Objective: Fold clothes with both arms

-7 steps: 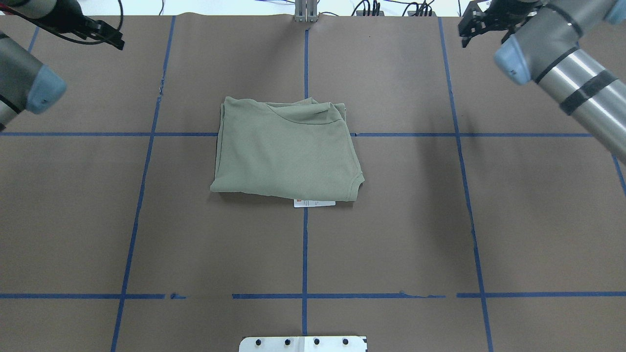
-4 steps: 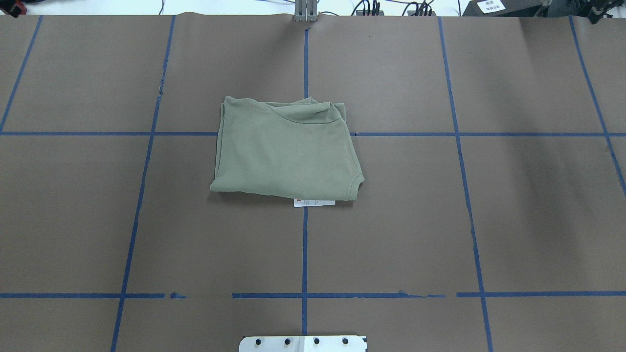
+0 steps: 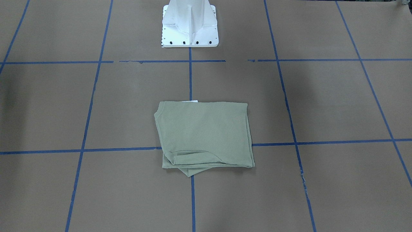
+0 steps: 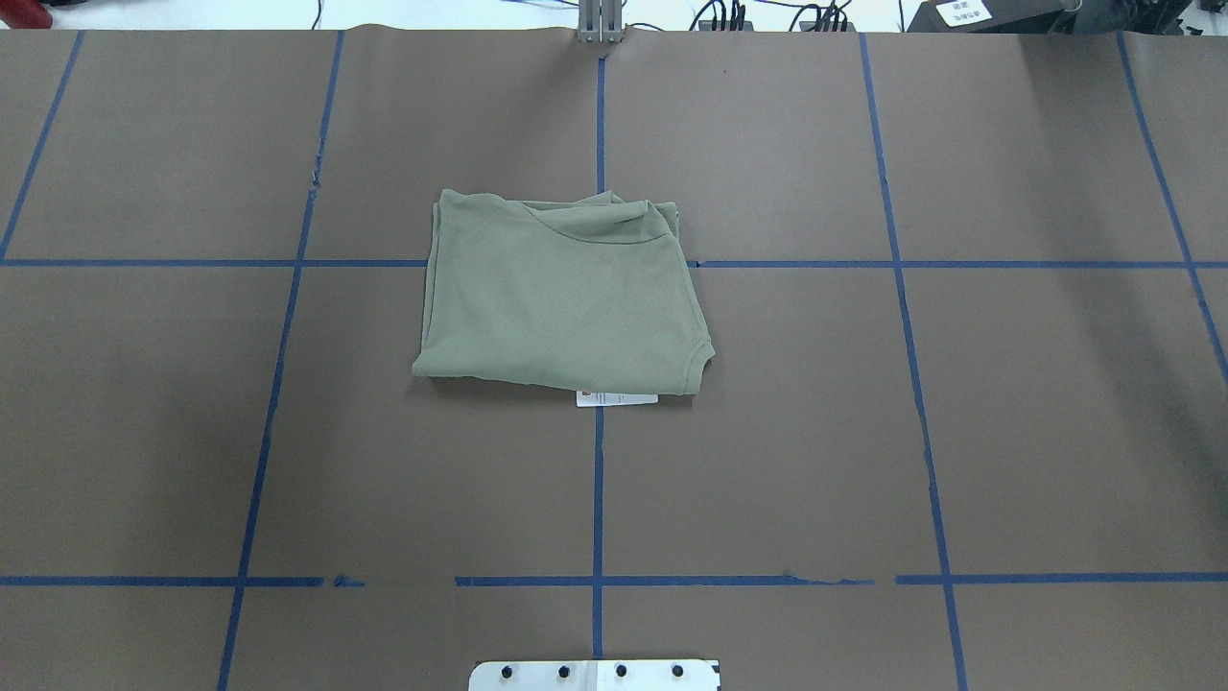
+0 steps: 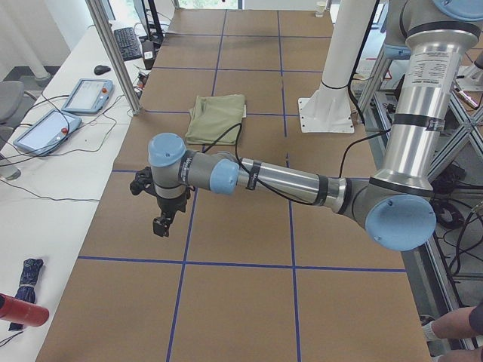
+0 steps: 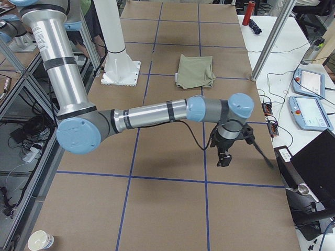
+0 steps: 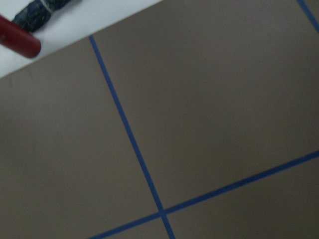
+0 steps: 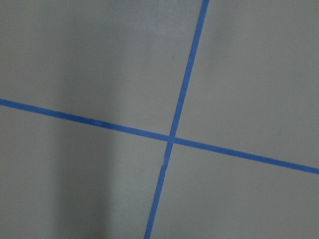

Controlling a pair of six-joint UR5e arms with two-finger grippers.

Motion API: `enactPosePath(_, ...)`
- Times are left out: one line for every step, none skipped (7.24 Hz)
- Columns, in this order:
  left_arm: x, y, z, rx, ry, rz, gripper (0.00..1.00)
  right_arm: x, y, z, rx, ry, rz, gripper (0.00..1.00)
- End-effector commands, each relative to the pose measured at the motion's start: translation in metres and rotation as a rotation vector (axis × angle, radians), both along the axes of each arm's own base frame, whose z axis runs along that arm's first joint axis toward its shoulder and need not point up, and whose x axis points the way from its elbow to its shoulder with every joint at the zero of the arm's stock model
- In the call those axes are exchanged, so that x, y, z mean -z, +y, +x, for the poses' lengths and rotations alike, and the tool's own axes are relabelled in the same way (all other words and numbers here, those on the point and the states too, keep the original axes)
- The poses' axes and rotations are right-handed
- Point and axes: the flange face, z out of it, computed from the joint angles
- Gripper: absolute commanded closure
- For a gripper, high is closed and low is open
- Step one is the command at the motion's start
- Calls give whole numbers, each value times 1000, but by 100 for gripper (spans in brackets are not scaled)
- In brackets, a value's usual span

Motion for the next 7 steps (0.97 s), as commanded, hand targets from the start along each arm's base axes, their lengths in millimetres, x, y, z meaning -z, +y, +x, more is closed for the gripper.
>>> enactPosePath(-55,71,-23,42,14,-101,0,-25,41,-4,-39,-68,-70,0)
enactPosePath(-54,91,-19,37,61,-124,0,-21,45,-4,-68,-66,-84,0)
enactPosePath(-54,92,-16,36,87,-161,0,-18,45,-4,-76,-66,-85,0)
enactPosePath(-53,85,-15,39,83,-189,0,-18,46,-4,-76,-66,-85,0)
enactPosePath(-54,91,-16,40,82,-196,0,-18,46,-4,-76,-66,-78,0)
enactPosePath(-52,88,-16,39,76,-187,0,-19,47,-4,-77,-66,-71,0)
enactPosePath(-49,84,-15,39,75,-182,0,-21,51,-4,-77,-67,-68,0)
